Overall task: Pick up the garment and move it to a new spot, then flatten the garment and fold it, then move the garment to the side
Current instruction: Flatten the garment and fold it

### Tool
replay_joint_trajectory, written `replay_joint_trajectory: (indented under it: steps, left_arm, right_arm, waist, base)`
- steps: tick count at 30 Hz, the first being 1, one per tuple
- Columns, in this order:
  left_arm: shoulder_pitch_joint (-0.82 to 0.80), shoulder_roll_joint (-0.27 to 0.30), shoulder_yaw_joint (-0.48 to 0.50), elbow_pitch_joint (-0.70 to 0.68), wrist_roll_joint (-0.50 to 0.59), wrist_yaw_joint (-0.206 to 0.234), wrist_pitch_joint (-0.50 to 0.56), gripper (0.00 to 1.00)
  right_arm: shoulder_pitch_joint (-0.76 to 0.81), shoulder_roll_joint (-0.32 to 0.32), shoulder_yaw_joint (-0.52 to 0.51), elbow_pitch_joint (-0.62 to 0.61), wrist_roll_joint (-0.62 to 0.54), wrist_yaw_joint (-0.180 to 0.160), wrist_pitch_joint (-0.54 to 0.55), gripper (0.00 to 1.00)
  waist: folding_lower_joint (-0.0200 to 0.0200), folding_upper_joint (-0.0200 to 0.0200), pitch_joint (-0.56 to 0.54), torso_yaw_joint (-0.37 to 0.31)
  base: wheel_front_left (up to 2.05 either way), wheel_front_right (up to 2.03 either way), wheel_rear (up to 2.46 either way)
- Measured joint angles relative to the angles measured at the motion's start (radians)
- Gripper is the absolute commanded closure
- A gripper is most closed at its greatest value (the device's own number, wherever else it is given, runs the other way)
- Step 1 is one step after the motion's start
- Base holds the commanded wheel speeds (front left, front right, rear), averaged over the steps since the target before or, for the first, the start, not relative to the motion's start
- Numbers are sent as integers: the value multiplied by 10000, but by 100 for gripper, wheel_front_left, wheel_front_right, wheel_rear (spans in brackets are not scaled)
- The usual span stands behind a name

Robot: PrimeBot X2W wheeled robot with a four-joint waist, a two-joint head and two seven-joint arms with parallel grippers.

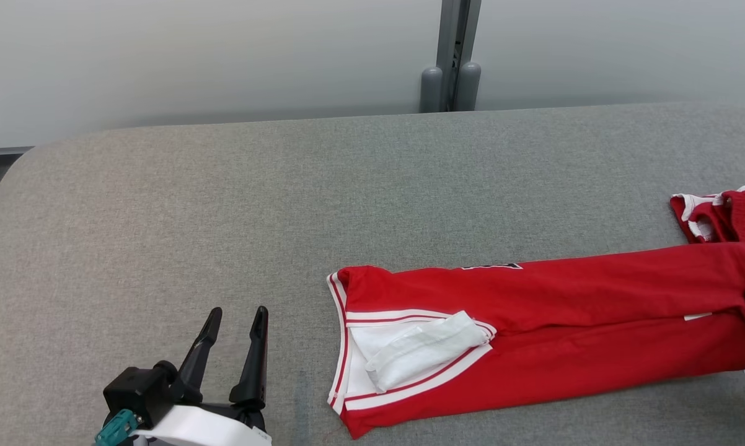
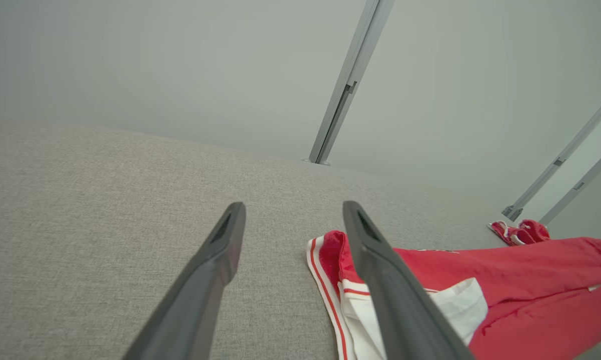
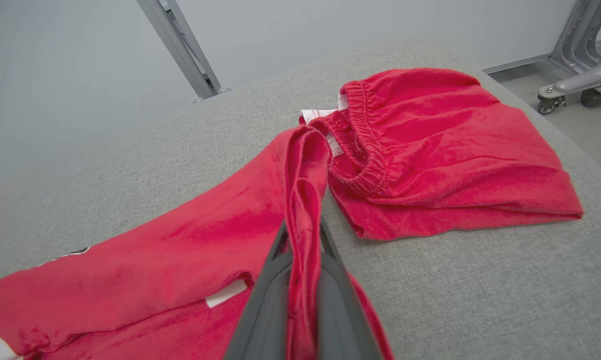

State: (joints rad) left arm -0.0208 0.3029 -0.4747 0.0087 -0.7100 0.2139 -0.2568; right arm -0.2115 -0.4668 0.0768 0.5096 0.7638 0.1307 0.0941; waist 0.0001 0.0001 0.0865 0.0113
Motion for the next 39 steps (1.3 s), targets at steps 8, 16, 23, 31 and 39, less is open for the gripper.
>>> replay_joint_trajectory:
  steps: [8, 16, 23, 31, 39]
  left_arm:
    - [-30, -44, -90, 50, 46, -4, -2, 0]
    - [-87, -44, -173, 132, 58, -29, 12, 0]
    - [-207, -48, -240, 194, 58, -63, 15, 0]
    - [-329, -94, -328, 245, 58, -117, 29, 0]
    - [-435, -144, -387, 311, 59, -165, 27, 0]
  right_arm:
    - [360, 518, -336, -1703, 673, -2, 755, 100]
    - [911, 1557, 330, -4506, 1720, -2, 1691, 100]
    - [1002, 2192, 1379, -5751, 1555, -2, 2311, 100]
    - [200, 3118, 2972, -5348, 1337, -2, 2314, 100]
    - [-524, 3582, 4270, -3854, 805, -4, 1603, 100]
  waist:
    - [0, 0, 32, -177]
    - [0, 0, 41, -66]
    - [0, 0, 59, 129]
    - [0, 0, 93, 502]
    - [-1, 0, 153, 817]
  base:
    - [0, 0, 0]
    - [0, 0, 0]
    - [0, 0, 0]
    - [0, 0, 0]
    - [0, 0, 0]
